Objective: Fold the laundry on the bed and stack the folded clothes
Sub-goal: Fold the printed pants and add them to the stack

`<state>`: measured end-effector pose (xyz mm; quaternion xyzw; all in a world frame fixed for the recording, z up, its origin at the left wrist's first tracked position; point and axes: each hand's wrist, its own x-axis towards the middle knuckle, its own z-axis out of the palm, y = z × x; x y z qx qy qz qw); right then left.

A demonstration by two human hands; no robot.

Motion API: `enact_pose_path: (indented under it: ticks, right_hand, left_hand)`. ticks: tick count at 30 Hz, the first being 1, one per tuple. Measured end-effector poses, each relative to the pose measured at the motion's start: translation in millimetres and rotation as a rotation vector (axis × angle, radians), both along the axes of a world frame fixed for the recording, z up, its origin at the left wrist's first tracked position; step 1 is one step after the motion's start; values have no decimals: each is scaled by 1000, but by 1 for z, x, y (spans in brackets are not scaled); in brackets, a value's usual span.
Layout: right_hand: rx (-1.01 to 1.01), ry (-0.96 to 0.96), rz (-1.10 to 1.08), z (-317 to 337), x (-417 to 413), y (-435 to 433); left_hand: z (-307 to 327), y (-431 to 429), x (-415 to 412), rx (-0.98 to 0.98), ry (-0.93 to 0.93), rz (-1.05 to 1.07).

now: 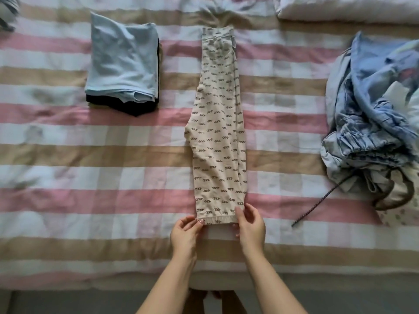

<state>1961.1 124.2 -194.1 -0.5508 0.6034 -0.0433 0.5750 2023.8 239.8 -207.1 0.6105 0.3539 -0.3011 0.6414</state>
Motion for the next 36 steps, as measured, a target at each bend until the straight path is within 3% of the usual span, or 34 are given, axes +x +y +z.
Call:
enact_pose_path:
  ticks: [4, 8, 11, 13, 16, 22, 28, 32, 36]
  right_hand:
    - [55, 79, 114, 0, 2, -7]
    - [25, 252, 172, 0, -22, 0]
    - [-230, 304, 184, 5, -15, -12]
    - [-414, 171, 184, 11, 9, -33]
    - [-395, 63, 258, 5, 55, -69]
    - [-362, 308, 386, -21, 103, -87]
    - [-380, 275, 156, -23, 96, -90]
    - [-375, 298, 229, -22, 97, -98]
    - [-440, 284, 348, -19, 130, -121]
  left_hand:
    - [-1, 12, -3, -1, 32, -80]
    - [3, 22, -18, 131, 24, -306]
    - [11, 16, -7, 272, -160, -435]
    - [13, 5, 22, 392, -354, -502]
    - [3, -26, 78, 326, -401, -439]
    - [-18, -68, 138, 250, -318, -316]
    - [-14, -74, 139, 219, -317, -217]
    - [-11, -78, 137, 310, -396, -260]
    - [-5, -83, 158, 260, -404, -418]
